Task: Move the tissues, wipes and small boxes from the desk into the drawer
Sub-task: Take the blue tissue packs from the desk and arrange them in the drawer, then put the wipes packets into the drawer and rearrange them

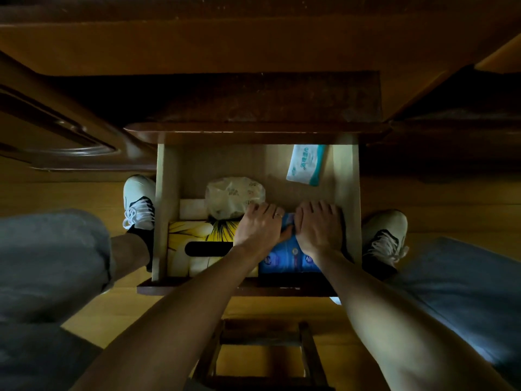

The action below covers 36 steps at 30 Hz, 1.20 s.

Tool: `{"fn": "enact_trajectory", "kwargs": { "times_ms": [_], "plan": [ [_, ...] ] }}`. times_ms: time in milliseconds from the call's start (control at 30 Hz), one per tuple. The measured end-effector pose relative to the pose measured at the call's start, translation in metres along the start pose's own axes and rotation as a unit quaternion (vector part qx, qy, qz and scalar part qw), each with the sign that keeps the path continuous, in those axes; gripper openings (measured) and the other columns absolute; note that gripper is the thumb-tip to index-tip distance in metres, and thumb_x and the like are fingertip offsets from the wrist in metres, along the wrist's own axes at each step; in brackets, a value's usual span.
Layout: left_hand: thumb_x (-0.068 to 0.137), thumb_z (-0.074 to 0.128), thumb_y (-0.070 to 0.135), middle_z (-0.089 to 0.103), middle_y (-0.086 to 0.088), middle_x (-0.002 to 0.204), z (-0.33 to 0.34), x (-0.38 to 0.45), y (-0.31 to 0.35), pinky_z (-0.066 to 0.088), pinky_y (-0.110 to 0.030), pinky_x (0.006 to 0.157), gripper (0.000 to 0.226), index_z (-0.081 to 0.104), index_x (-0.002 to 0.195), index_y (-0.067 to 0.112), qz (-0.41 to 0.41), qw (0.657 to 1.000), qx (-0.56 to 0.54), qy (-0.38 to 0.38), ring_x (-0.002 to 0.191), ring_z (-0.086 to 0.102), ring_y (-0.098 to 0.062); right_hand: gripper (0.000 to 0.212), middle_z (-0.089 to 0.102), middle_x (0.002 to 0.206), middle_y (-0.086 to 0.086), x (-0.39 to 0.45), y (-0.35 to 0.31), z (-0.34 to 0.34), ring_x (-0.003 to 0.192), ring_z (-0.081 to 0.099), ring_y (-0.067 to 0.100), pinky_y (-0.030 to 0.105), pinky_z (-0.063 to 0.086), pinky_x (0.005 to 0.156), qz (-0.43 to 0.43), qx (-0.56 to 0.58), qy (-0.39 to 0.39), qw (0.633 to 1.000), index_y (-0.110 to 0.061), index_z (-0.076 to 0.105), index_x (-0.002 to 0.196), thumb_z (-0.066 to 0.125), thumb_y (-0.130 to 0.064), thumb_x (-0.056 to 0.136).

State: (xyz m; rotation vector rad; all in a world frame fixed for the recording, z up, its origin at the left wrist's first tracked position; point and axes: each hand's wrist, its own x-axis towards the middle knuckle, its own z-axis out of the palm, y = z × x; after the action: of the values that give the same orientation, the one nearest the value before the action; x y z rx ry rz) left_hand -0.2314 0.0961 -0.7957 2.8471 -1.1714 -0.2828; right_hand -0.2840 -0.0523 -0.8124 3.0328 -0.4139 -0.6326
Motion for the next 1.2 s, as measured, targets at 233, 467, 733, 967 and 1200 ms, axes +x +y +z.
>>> {"fn": "enact_trajectory", "kwargs": {
  "times_ms": [233,467,733,967,1200],
  "plan": [
    [0.095,0.029,0.055,0.072,-0.004,0.088,-0.019,-0.004,0.003,0.043,-0.039,0.090,0.057,0.069,0.094,0.015,-0.019,0.998,-0.015,-0.054,0.085,0.065,-0.023,0.037,0.062,0.113,0.006,-0.012,0.002,-0.009,0.103,0.059,0.025,0.041,0.047,0.084,-0.057,-0.035,-0.031,0.997,-0.020,0.054,0.116,0.022,-0.033,0.103],
    [0.099,0.040,0.044,0.053,-0.009,0.144,-0.043,-0.015,-0.010,0.013,-0.049,0.121,0.056,0.041,0.146,0.013,0.031,0.992,-0.033,-0.118,0.135,0.045,-0.025,0.054,0.051,0.151,0.011,-0.037,0.008,-0.049,0.137,0.048,0.033,0.044,0.036,0.111,0.015,0.192,-0.078,0.978,-0.019,0.043,0.149,0.034,-0.051,0.106],
    [0.090,0.057,0.023,0.067,0.008,0.120,-0.256,-0.017,-0.014,0.055,-0.030,0.085,0.031,0.068,0.120,0.027,0.065,0.949,-0.139,0.275,0.107,0.065,-0.015,0.020,0.073,0.101,-0.016,-0.064,0.037,-0.239,0.091,0.069,0.003,0.024,0.054,0.078,-0.059,0.355,0.294,0.885,-0.033,0.068,0.107,0.055,-0.032,0.093],
    [0.092,0.056,0.021,0.069,0.004,0.101,-0.489,-0.013,-0.025,0.054,-0.034,0.074,0.017,0.070,0.102,0.020,0.136,0.840,-0.051,0.523,0.097,0.064,-0.019,0.012,0.065,0.067,-0.011,-0.103,0.063,-0.464,0.059,0.057,0.006,0.020,0.040,0.057,-0.164,0.266,0.625,0.716,-0.029,0.068,0.089,0.058,-0.021,0.089],
    [0.090,0.055,0.032,0.062,-0.001,0.120,-0.569,0.077,-0.082,0.050,-0.040,0.086,0.033,0.065,0.121,0.028,-0.040,0.933,-0.013,0.356,0.121,0.053,-0.024,0.035,0.061,0.128,-0.007,-0.029,0.083,-0.560,0.122,0.056,0.018,0.035,0.047,0.084,-0.050,0.166,0.384,0.907,-0.034,0.055,0.128,0.059,-0.041,0.094]
  ]
}}
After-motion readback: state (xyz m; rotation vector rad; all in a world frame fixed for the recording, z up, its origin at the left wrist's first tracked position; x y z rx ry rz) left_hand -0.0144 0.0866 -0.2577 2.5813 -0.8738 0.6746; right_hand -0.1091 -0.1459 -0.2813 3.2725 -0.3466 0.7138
